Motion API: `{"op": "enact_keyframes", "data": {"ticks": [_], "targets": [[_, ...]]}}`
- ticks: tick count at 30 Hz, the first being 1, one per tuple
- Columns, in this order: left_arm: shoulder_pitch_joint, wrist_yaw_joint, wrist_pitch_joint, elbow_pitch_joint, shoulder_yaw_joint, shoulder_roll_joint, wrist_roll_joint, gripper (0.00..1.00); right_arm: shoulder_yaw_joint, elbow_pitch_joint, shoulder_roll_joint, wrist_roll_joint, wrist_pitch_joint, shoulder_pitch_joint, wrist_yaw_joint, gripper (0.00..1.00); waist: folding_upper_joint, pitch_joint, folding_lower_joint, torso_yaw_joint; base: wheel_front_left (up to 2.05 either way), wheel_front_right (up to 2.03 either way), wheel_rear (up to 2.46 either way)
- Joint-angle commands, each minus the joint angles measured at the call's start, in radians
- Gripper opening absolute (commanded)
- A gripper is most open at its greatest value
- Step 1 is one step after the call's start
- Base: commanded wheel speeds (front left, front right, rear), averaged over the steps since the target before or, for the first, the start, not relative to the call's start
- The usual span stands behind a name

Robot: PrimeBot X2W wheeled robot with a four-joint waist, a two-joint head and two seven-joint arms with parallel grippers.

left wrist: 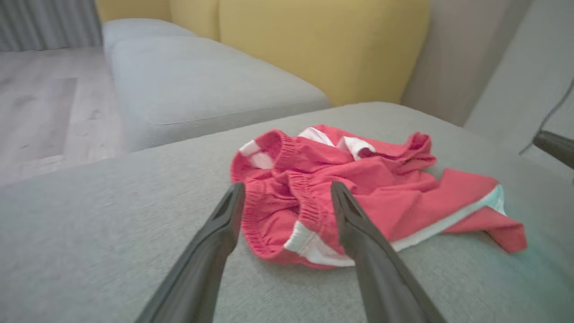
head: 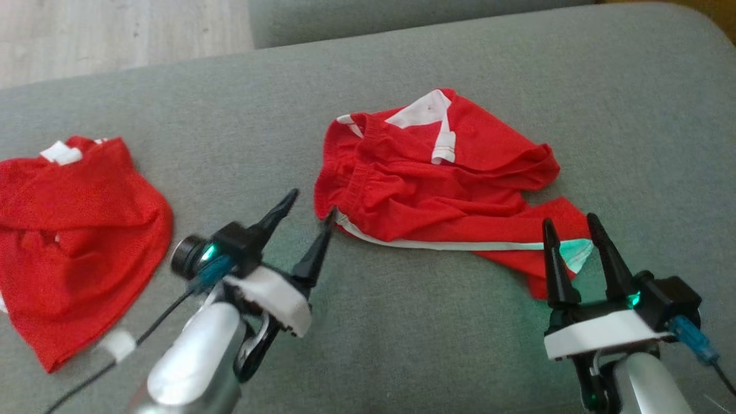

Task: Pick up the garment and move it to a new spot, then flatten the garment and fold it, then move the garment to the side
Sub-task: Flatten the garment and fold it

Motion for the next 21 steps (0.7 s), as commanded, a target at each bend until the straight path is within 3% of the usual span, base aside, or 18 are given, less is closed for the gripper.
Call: {"op": "enact_keyframes", "data": {"ticks": [1,6,11,21], "targets": [[-0.057,0.002,0.012,-0.021,0.005,0.032,-0.005,1.00,0.022,-0.031,-0.001,0.008,-0.011,-0.041,-0.001,1.00,0.0000,0.013,-0.0001,-0.012,0.00,0.00,0.00],[-0.136,0.002,0.079,0.012,-0.114,0.095,-0.019,1.00,0.030,-0.036,-0.001,0.020,-0.011,-0.056,-0.001,1.00,0.0000,0.041,-0.0001,-0.036,0.00,0.00,0.00],[-0.187,0.002,0.105,0.049,-0.162,0.132,-0.025,1.00,0.029,-0.045,-0.001,0.029,-0.011,-0.064,-0.001,1.00,0.0000,0.063,-0.0001,-0.051,0.00,0.00,0.00],[-0.242,0.002,0.111,0.086,-0.236,0.151,-0.069,1.00,0.021,-0.050,-0.001,0.033,-0.011,-0.076,-0.001,1.00,0.0000,0.090,-0.0001,-0.077,0.00,0.00,0.00]]}}
